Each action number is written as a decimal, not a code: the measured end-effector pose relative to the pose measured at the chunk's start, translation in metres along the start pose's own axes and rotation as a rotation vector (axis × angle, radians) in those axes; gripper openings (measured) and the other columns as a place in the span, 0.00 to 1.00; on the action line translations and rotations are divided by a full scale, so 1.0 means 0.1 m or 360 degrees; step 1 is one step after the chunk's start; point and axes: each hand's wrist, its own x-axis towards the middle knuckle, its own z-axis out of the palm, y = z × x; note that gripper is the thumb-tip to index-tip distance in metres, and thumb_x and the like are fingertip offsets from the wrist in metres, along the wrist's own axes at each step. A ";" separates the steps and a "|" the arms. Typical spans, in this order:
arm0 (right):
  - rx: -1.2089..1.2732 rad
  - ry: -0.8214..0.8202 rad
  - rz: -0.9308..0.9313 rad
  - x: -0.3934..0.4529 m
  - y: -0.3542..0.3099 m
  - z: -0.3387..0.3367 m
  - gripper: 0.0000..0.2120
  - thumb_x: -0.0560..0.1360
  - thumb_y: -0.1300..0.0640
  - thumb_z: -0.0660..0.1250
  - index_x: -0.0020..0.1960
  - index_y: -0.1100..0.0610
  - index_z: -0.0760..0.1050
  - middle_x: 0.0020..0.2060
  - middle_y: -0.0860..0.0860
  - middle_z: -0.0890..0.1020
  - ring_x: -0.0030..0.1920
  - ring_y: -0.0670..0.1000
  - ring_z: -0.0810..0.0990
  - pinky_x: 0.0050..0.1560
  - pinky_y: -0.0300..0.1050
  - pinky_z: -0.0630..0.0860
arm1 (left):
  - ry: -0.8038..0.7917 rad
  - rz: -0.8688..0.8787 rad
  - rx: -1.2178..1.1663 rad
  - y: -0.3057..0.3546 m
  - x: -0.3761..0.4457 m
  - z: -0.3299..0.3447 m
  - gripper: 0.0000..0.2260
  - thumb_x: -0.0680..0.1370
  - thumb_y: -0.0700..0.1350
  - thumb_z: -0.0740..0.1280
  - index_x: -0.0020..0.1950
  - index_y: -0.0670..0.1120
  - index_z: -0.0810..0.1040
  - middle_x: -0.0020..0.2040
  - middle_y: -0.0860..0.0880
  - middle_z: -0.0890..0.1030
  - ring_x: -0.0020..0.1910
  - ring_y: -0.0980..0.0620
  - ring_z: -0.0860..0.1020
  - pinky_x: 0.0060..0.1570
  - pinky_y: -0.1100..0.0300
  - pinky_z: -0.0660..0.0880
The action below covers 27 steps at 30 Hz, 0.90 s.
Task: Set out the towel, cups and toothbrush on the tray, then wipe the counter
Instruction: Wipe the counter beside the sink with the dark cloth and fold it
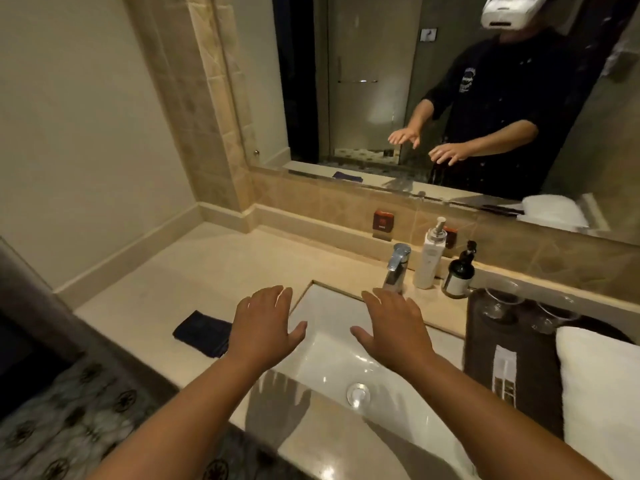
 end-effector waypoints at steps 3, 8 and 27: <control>-0.0020 -0.0008 -0.0002 0.01 -0.54 0.14 0.34 0.75 0.33 0.57 0.75 0.49 0.59 0.74 0.52 0.67 0.72 0.56 0.64 0.70 0.58 0.60 | -0.0029 -0.0023 0.0036 -0.56 -0.24 -0.02 0.33 0.76 0.65 0.55 0.75 0.47 0.64 0.73 0.47 0.69 0.70 0.46 0.67 0.66 0.49 0.65; -0.0029 -0.0060 0.0004 0.05 -1.46 0.34 0.34 0.76 0.34 0.56 0.76 0.49 0.59 0.75 0.53 0.64 0.74 0.56 0.61 0.71 0.58 0.58 | -0.0051 -0.0046 0.0050 -1.46 -0.59 -0.09 0.32 0.75 0.65 0.56 0.74 0.48 0.65 0.73 0.47 0.70 0.70 0.47 0.68 0.65 0.49 0.66; -0.0048 -0.0256 -0.0008 1.21 -2.74 1.11 0.32 0.76 0.34 0.56 0.76 0.48 0.59 0.76 0.52 0.63 0.73 0.56 0.62 0.71 0.57 0.58 | -0.0229 -0.0112 0.0045 -3.16 0.07 0.55 0.33 0.77 0.65 0.53 0.78 0.50 0.58 0.77 0.47 0.62 0.74 0.47 0.61 0.69 0.48 0.59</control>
